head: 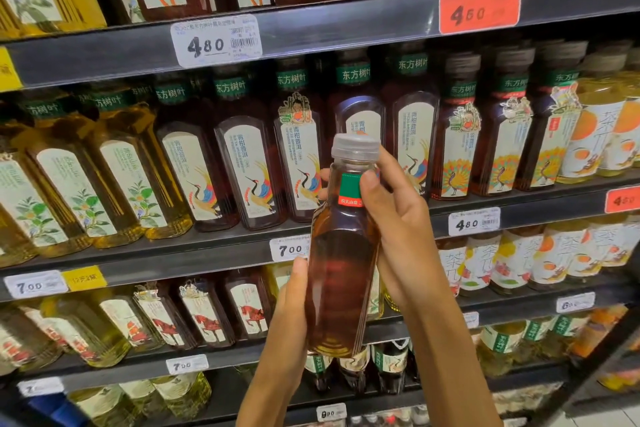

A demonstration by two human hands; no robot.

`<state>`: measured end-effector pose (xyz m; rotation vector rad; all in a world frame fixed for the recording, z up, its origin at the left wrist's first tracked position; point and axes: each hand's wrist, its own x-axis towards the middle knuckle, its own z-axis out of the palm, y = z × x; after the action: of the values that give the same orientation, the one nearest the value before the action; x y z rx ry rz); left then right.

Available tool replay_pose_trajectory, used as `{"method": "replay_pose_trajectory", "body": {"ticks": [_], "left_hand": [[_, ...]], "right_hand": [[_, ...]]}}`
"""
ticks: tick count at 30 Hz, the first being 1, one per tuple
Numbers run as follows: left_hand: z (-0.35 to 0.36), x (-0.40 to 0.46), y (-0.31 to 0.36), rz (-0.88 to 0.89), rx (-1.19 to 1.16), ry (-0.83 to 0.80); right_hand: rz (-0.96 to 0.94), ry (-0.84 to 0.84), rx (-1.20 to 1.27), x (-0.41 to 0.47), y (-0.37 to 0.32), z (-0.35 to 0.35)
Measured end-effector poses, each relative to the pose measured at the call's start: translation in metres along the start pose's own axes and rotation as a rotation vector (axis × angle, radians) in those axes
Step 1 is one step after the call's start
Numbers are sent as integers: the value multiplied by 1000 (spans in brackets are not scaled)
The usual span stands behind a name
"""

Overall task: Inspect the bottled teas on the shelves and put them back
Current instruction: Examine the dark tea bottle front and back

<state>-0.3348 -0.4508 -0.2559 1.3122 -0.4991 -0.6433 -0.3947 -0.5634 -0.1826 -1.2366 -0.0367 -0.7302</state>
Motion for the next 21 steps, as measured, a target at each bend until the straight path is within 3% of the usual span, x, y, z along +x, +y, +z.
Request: {"method": "replay_pose_trajectory", "body": {"ticks": [5,15,21], "left_hand": [[6,-12,-1,14,-47,5],[10,-18,3,-105,-233,-202],[12,-14,16,-12,-116,-117]], "right_hand": [[15,-4,-32,4,-1,-2],[129,-106,60,7,-1,-4],[97,-29,6,17,-6,-2]]}}
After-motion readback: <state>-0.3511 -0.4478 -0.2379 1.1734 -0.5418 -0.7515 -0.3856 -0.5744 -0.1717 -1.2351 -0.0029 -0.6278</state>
